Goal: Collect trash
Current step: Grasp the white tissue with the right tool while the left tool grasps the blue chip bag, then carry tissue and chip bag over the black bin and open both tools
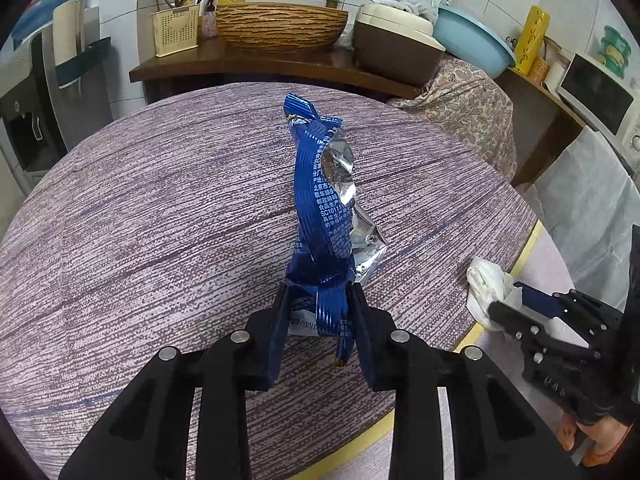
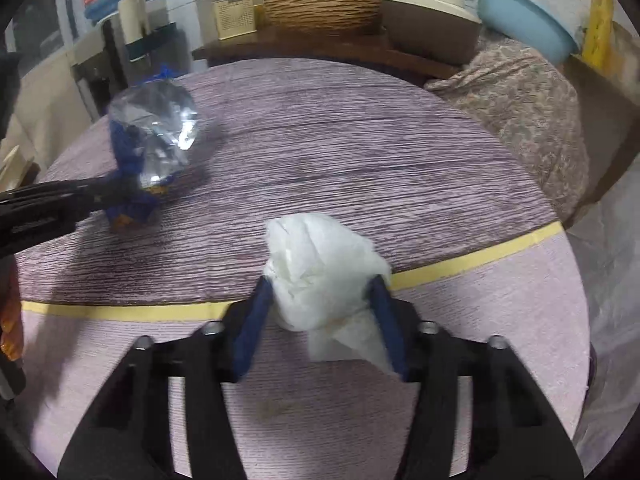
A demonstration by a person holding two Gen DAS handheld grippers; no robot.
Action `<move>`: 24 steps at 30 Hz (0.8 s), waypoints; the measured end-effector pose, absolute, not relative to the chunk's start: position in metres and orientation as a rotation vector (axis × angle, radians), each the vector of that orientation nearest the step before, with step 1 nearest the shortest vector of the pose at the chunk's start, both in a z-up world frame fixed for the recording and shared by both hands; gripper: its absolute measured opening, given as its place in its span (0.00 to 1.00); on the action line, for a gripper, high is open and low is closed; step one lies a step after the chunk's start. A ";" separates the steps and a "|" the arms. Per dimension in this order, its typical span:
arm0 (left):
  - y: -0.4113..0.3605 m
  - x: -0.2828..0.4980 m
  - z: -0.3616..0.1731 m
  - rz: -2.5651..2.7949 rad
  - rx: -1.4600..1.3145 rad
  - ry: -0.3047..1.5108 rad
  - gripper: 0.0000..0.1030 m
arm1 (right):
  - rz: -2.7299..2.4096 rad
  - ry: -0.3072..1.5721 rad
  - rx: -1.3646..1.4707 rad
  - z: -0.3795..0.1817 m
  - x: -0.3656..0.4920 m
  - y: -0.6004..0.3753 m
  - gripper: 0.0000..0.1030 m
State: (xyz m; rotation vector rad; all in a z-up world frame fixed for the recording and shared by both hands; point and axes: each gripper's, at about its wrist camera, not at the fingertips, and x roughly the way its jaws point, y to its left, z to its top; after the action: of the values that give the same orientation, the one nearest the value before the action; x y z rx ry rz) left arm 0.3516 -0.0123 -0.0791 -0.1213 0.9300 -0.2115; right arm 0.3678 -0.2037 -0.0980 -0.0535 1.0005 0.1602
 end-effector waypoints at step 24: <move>-0.034 0.220 -0.037 -0.317 -0.082 0.720 0.29 | 0.232 0.770 0.031 -0.026 0.213 -0.211 0.16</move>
State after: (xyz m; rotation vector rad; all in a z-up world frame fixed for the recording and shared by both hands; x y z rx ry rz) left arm 0.2196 -0.0341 -0.0374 -0.0817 0.7202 -0.3166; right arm 0.2126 -0.2106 -0.0261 0.0308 0.7703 0.2316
